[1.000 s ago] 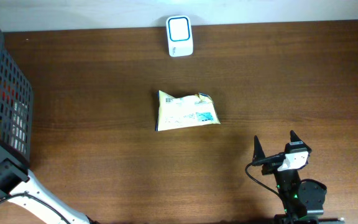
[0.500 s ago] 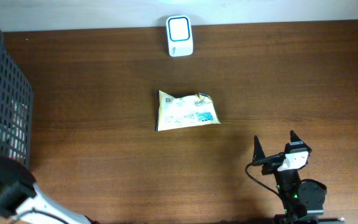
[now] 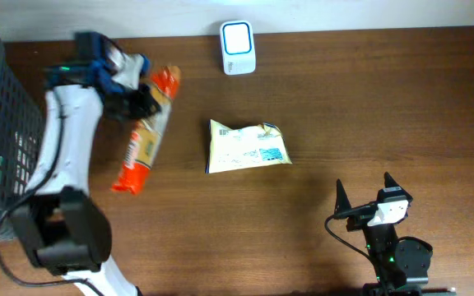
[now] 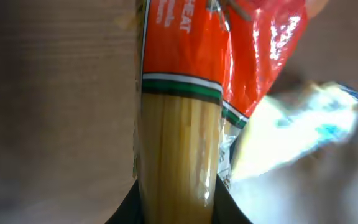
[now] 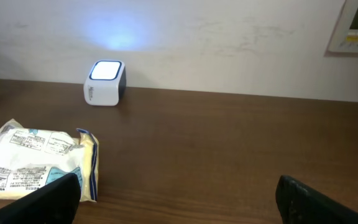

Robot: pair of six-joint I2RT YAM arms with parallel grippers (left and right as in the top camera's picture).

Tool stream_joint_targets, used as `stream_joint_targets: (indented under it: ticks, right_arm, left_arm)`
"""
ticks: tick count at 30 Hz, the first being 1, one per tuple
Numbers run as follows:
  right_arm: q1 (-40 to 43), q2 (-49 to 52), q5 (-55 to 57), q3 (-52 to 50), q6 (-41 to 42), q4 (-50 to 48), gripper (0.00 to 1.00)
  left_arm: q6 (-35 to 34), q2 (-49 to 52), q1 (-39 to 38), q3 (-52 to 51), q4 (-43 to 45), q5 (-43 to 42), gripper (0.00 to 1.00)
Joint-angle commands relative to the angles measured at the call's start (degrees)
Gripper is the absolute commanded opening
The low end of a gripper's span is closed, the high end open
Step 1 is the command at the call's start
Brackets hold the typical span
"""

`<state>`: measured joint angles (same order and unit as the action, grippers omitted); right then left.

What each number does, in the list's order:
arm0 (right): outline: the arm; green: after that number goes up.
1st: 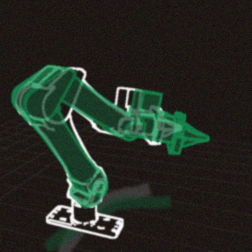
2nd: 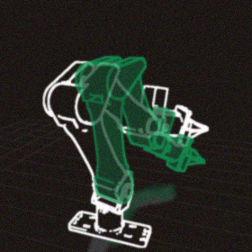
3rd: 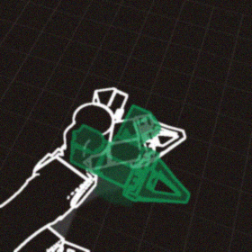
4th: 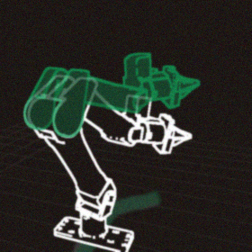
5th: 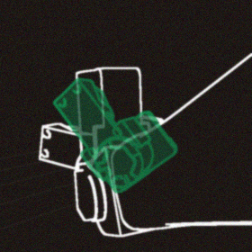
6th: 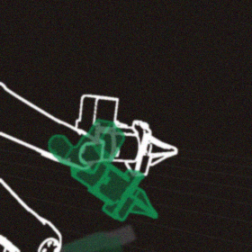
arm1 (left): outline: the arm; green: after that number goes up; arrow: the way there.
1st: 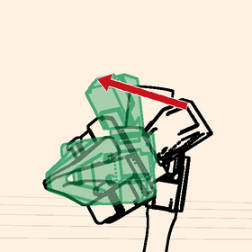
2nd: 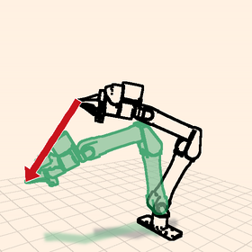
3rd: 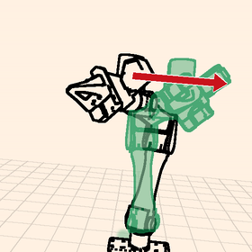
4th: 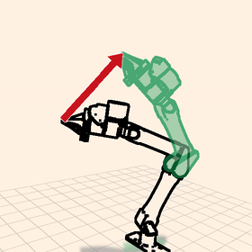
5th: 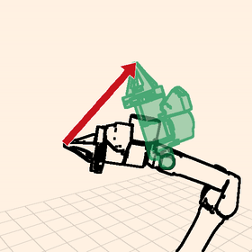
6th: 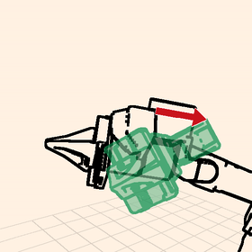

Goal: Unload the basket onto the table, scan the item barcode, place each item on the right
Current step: 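Pick the red-and-yellow spaghetti pack from the basket with the left gripper, place it center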

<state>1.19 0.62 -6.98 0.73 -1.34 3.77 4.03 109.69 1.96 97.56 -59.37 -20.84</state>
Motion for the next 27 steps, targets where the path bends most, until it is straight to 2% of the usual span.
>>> stream_joint_targets:
  ticks: [1, 2, 3, 4, 5, 6, 7, 9, 12, 13, 15, 17, 19, 20, 24, 25, 26, 27]
  right_arm:
    - [0.28, -0.42, -0.09, -0.42, 0.26, 0.07, 0.99]
    - [0.28, -0.42, -0.09, -0.42, 0.26, 0.09, 0.99]
    - [0.28, -0.42, -0.09, -0.42, 0.26, 0.09, 0.99]
    - [0.28, -0.42, -0.09, -0.42, 0.26, 0.09, 0.99]
    - [0.28, -0.42, -0.09, -0.42, 0.26, 0.09, 0.99]
    - [0.28, -0.42, -0.09, -0.42, 0.26, 0.09, 0.99]
    - [0.28, -0.42, -0.09, -0.42, 0.26, 0.09, 0.99]
    - [0.28, -0.37, -0.09, -0.42, 0.26, 0.09, 0.99]
    - [0.28, -0.37, -0.09, -0.42, 0.26, 0.09, 0.99]
    - [0.28, -0.37, -0.09, -0.42, 0.26, 0.09, 0.99]
    - [0.28, -0.37, -0.09, -0.42, 0.26, 0.09, 0.99]
    - [0.28, -0.37, -0.09, -0.42, 0.26, 0.09, 0.99]
    - [0.28, -0.37, -0.09, -0.42, 0.26, 0.09, 0.99]
    - [0.28, -0.37, -0.09, -0.42, 0.26, 0.09, 0.99]
    - [0.28, -0.35, -0.09, -0.42, 0.26, 0.09, 0.99]
    - [0.28, -0.33, -0.09, -0.42, 0.26, 0.09, 0.99]
    - [0.28, -0.33, -0.09, -0.42, 0.26, 0.09, 0.99]
    - [0.28, -0.31, -0.09, -0.42, 0.26, 0.09, 0.99]
  left_arm:
    - [-8.41, -0.31, -3.39, -11.21, 12.90, 4.07, 0.00]
    - [-8.81, 0.11, -4.55, -15.10, 17.33, 4.31, 0.00]
    - [-8.79, 0.35, -5.97, -18.82, 22.01, 4.28, 0.09]
    - [-8.79, 0.35, -7.08, -20.57, 24.04, 4.15, 0.48]
    - [-8.76, 0.33, -7.98, -20.59, 24.63, 4.15, 0.75]
    - [-8.76, 0.04, -8.35, -20.24, 24.85, 4.15, 0.90]
    - [-8.74, -0.59, -8.28, -18.64, 24.33, 4.17, 0.99]
    - [-7.93, -4.59, -5.64, -10.82, 20.52, 4.17, 0.99]
    - [3.56, -12.72, 3.37, 6.29, 13.73, 5.75, 0.99]
    - [3.85, -14.67, 7.06, 9.46, 13.27, 9.99, 0.99]
    - [3.80, -18.05, 16.57, 11.52, 13.33, 17.92, 0.99]
    - [3.63, -18.34, 27.93, 11.34, 11.67, 19.80, 0.99]
    - [1.75, -15.58, 38.27, 11.23, 8.39, 19.74, 0.99]
    - [1.75, -13.92, 41.07, 11.23, 7.80, 19.74, 0.99]
    - [1.92, -2.78, 47.15, 11.23, 7.87, 19.56, 1.00]
    - [4.44, 0.48, 47.58, 11.23, 8.07, 17.77, 0.99]
    - [9.75, 3.67, 47.82, 11.23, 7.80, 11.56, 0.99]
    - [11.63, 5.38, 47.84, 11.23, 7.39, 8.07, 0.99]
